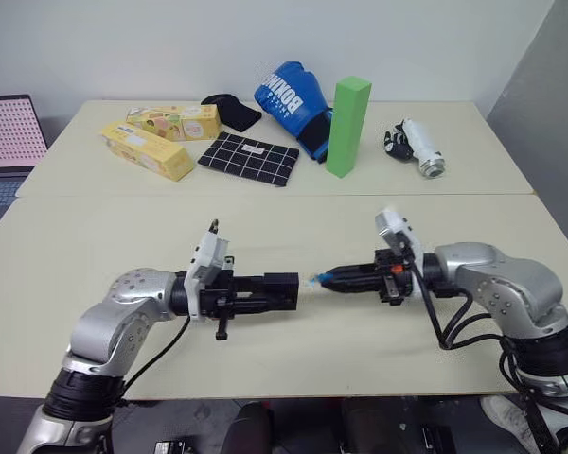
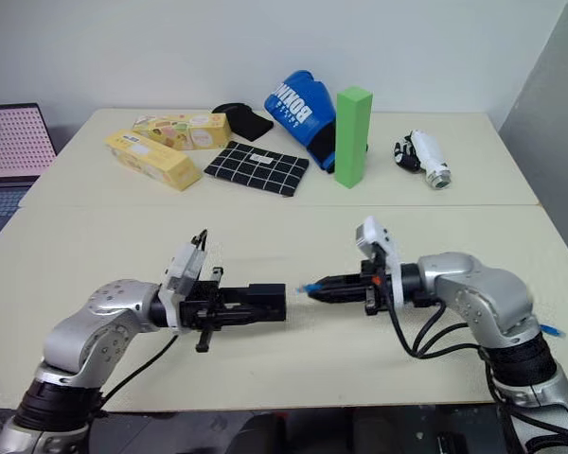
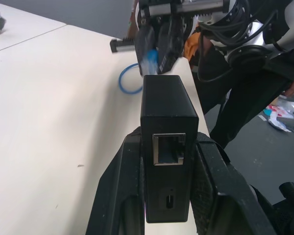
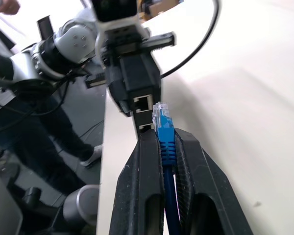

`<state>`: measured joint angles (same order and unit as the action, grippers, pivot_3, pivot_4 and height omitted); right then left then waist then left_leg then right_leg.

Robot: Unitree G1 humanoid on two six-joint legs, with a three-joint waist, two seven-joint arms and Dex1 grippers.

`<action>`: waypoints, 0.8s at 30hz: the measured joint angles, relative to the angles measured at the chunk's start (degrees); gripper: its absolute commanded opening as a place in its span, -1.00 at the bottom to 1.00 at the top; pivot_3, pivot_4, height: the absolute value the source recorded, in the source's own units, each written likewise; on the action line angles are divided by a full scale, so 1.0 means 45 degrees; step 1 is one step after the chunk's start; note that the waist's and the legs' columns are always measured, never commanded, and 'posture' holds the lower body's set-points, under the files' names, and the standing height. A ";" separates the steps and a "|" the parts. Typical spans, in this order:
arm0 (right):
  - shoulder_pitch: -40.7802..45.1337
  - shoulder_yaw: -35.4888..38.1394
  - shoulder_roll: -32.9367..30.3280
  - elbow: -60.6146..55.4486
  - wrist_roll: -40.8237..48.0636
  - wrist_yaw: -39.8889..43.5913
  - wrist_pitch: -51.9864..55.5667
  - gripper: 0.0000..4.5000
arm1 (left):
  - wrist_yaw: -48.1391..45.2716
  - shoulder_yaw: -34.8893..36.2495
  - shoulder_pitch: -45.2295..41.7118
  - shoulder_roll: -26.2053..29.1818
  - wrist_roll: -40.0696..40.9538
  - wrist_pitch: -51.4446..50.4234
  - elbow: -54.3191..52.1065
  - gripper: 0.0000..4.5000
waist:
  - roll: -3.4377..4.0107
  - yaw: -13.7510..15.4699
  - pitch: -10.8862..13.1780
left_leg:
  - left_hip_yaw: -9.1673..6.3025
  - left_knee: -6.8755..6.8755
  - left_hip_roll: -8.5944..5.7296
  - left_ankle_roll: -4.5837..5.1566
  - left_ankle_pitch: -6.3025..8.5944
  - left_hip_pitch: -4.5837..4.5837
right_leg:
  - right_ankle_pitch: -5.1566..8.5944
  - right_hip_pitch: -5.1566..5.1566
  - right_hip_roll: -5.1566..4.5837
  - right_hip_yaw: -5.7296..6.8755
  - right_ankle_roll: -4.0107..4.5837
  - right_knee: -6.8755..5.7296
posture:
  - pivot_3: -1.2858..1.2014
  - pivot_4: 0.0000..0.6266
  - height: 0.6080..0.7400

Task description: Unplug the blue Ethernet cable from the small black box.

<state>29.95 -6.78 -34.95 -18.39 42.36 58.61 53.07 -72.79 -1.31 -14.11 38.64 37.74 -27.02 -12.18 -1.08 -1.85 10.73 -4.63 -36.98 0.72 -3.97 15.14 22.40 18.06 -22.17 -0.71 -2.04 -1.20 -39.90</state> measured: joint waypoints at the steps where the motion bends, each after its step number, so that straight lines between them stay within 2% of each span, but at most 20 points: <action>1: 0.0000 -0.0005 0.0033 -0.0016 0.0005 -0.0001 0.0000 -0.99 | 0.0011 0.0000 0.0000 0.0000 0.0000 0.0000 0.0000 -0.65 | 0.0000 -0.0001 0.0000 | 0.0001 0.0000 0.0000 0.0000 0.0000 0.0000 | 0.0000 -0.0001 0.0000 -0.0002 0.0000 -0.0001 | 0.03 -0.52 1.00; 7: -0.0001 -0.0014 0.0139 -0.0114 0.0067 -0.0027 -0.0064 -0.99 | 0.0070 -0.0002 0.0024 -0.0011 0.0000 -0.0004 -0.0003 -0.65 | 0.0000 -0.0001 0.0000 | 0.0001 0.0000 0.0000 0.0000 0.0000 0.0000 | 0.0000 -0.0001 0.0000 -0.0002 0.0000 -0.0001 | 0.03 -0.52 1.00; 10: -0.0091 -0.0051 0.0204 0.0062 -0.0691 -0.0432 -0.0834 -0.99 | 0.0313 0.0213 0.0283 0.0003 -0.0005 -0.0005 0.0006 -0.65 | 0.0000 -0.0014 0.0000 | 0.0004 0.0000 0.0004 0.0000 0.0000 -0.0002 | 0.0000 -0.0001 0.0000 -0.0005 0.0000 -0.0002 | 0.03 -0.52 1.00; 14: -0.0274 -0.0058 0.0937 0.1591 -0.2459 -0.2056 -0.2337 -0.99 | 0.0948 0.0726 0.0624 0.0056 -0.0092 0.0005 0.0054 -0.65 | -0.0001 -0.0006 0.0000 | 0.0004 -0.0002 0.0002 -0.0001 -0.0001 0.0002 | 0.0000 -0.0012 -0.0001 -0.0005 0.0000 -0.0012 | 0.03 -0.52 1.00; 16: -0.0074 -0.0134 0.1869 0.3434 -0.4137 -0.3822 -0.3933 -0.99 | 0.1646 0.1081 0.0816 -0.0055 -0.0174 0.0037 0.0022 -0.65 | -0.0006 -0.0013 -0.0004 | 0.0013 -0.0002 0.0006 -0.0002 -0.0003 -0.0005 | -0.0001 -0.0015 -0.0002 -0.0018 0.0001 -0.0018 | 0.03 -0.52 1.00; 19: 0.0099 -0.0380 0.2295 0.5362 -0.5700 -0.5046 -0.5255 -0.99 | 0.2108 0.1245 0.1180 -0.0132 -0.0215 0.0041 -0.0176 -0.65 | -0.0006 -0.0012 -0.0004 | 0.0018 0.0000 0.0007 -0.0003 -0.0003 0.0001 | -0.0001 -0.0016 -0.0004 -0.0020 0.0001 -0.0012 | 0.03 -0.52 1.00; 21: 0.0140 -0.0550 0.2612 0.6497 -0.6379 -0.5534 -0.5772 -0.67 | 0.2387 0.1260 0.1329 -0.0172 -0.0317 0.0083 -0.0197 -0.65 | -0.0006 0.0006 -0.0004 | 0.0014 0.0000 0.0009 -0.0004 -0.0003 0.0015 | -0.0001 -0.0024 -0.0007 -0.0015 0.0002 -0.0010 | 0.03 -0.52 1.00; 24: 0.0365 -0.0585 0.3073 0.7177 -0.6770 -0.5814 -0.6025 -0.39 | 0.2991 0.1266 0.1355 -0.0491 -0.0579 0.0317 -0.0247 -0.65 | -0.0006 -0.0002 -0.0005 | 0.0018 -0.0006 0.0013 -0.0003 -0.0003 0.0003 | -0.0004 -0.0015 -0.0014 -0.0021 -0.0001 -0.0017 | 0.03 -0.52 1.00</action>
<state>31.59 -9.41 -21.12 13.91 11.90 32.45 25.96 -59.34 4.39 -8.02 36.43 35.13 -25.60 -13.29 -1.11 -1.86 10.71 -4.55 -37.00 0.77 -3.98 15.12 22.42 18.04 -22.23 -0.77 -2.13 -1.21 -39.98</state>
